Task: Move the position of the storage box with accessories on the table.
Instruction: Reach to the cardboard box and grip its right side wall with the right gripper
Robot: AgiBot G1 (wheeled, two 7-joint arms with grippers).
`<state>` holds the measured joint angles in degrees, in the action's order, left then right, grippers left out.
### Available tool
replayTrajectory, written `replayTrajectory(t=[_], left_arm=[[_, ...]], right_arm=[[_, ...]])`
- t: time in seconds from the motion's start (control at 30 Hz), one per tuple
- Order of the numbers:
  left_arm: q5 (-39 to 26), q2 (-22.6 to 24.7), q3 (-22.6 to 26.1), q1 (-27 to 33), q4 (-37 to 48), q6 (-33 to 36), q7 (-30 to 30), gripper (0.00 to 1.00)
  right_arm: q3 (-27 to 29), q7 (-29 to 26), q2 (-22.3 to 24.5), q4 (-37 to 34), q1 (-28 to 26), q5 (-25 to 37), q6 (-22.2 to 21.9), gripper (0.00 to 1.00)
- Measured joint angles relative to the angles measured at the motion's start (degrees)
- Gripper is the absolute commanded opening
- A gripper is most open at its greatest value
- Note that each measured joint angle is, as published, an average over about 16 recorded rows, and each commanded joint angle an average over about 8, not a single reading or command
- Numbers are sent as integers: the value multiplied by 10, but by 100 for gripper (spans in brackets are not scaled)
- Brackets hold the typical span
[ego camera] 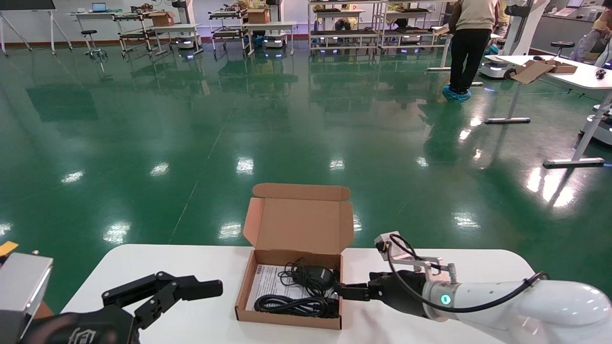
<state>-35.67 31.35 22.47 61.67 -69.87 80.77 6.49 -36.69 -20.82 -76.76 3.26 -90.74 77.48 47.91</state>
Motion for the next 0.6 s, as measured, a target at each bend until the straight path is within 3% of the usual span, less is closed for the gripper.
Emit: replayTrajectory(t=[0.2,0.6], left_arm=[[0,0,0,0,0,0,0,100],[0,0,0,0,0,0,0,100]], right_arm=[[-2,-6,-9,17,22,-5,-36,100],[-19,-27,-10,48,49,-9,-65,100]])
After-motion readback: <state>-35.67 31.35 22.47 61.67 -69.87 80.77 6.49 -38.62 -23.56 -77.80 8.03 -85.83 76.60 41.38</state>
